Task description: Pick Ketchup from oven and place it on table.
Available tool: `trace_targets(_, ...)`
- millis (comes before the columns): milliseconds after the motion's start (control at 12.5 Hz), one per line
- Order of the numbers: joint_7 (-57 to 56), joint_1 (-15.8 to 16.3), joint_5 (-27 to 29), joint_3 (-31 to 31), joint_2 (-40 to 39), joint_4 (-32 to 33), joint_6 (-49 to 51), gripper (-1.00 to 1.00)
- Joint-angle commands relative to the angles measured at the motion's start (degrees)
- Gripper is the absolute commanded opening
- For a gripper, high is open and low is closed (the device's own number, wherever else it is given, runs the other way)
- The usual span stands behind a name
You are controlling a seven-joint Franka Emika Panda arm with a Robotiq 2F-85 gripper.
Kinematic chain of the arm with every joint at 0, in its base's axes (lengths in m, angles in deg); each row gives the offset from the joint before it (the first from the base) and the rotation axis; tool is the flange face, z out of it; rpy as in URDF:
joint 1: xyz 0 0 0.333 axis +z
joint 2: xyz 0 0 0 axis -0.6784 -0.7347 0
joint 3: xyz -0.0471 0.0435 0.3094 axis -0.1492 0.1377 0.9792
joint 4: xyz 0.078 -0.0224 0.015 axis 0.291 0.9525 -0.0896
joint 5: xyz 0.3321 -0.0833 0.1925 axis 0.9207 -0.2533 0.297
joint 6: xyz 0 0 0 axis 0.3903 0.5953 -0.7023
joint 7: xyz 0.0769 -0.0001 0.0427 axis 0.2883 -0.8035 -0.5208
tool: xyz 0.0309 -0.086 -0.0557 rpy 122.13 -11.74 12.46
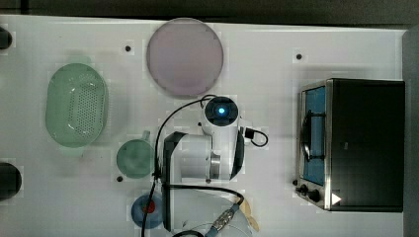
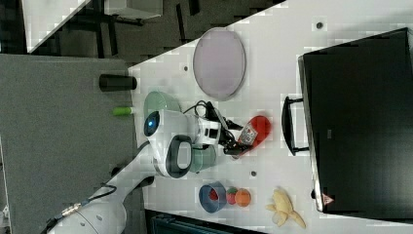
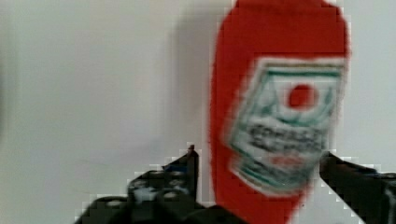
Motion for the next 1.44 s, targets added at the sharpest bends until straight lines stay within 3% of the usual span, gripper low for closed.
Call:
trace_targets(80,2.45,0.93,-0.59,0.06,4.0,-2.19,-1.54,1.0)
trace_targets(320,2.45,0.87,-0.59,-0.42,12.02,-4.15,1.91,1.0)
trace_targets(560,2.45,0.87,-0.59,-0.46,21.78,-9.98,16.01,1.0)
trace_targets(800,2.44,0.89,-0.69,-0.23,28.49,-19.96,31.41,1.0)
trace_targets(1200,2.44,0.83,-0.9,-0.54,30.6,-32.14,53.62,1.0)
trace_targets(1440,2.44,0.78,-0.9,-0.7,30.67,-32.91,54.52,1.0)
